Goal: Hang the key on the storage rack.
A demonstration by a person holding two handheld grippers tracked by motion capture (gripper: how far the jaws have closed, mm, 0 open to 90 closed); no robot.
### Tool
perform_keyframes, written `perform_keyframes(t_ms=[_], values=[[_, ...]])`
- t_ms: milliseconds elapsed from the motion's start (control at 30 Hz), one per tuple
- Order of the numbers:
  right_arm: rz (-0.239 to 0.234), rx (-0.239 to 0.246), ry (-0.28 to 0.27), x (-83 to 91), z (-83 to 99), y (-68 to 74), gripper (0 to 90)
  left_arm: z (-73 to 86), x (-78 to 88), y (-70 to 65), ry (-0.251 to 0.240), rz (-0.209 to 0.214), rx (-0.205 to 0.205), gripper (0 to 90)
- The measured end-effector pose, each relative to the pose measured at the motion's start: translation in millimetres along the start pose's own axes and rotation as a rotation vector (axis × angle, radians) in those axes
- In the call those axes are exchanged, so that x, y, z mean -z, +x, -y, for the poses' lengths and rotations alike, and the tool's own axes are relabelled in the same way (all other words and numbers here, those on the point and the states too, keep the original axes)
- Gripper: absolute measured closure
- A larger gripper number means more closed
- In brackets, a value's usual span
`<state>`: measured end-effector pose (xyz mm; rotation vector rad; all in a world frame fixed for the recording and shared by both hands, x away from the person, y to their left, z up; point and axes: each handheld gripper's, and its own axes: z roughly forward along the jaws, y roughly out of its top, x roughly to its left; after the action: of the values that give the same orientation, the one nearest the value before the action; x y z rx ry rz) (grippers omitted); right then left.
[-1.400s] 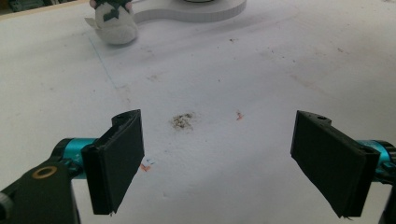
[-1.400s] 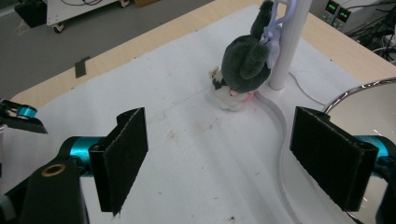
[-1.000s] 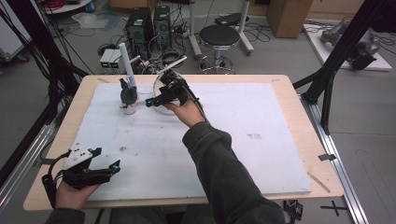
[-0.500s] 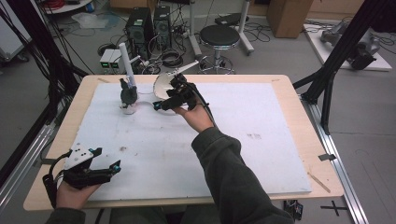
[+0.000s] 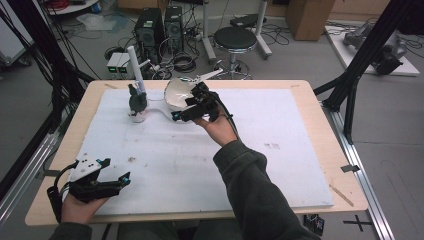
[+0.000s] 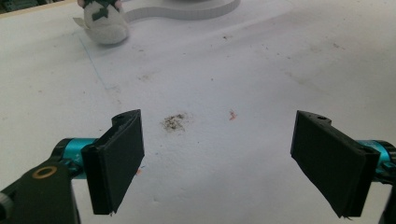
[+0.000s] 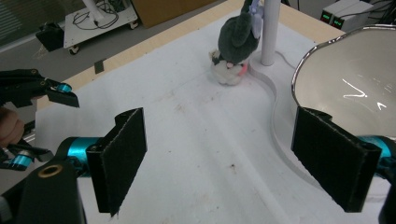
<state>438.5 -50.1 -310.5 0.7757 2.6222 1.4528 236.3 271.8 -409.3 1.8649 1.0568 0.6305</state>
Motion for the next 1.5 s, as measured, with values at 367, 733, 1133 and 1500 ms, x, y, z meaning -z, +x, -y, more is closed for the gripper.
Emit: perform_keyframes(t_ms=[367, 733, 1133, 1500], values=[[0.014, -0.015, -0.007, 17.0, 14.1, -3.2, 17.3, -1.3, -1.2, -1.5, -0.004, -0.003, 0.000, 17.7], [0.014, -0.029, -0.019, 25.8, 27.5, -7.1, 16.9, -2.0, -2.1, -2.0, 0.001, 0.002, 0.002, 17.7], [0.018, -0.037, -0.024, 32.7, 42.4, -8.7, 16.0, -2.4, -3.0, -2.6, 0.001, 0.006, -0.001, 17.7], [0.030, -0.046, -0.029, 43.9, 54.4, -11.5, 15.1, -2.7, -3.3, -3.5, 0.002, 0.006, -0.004, 17.7]])
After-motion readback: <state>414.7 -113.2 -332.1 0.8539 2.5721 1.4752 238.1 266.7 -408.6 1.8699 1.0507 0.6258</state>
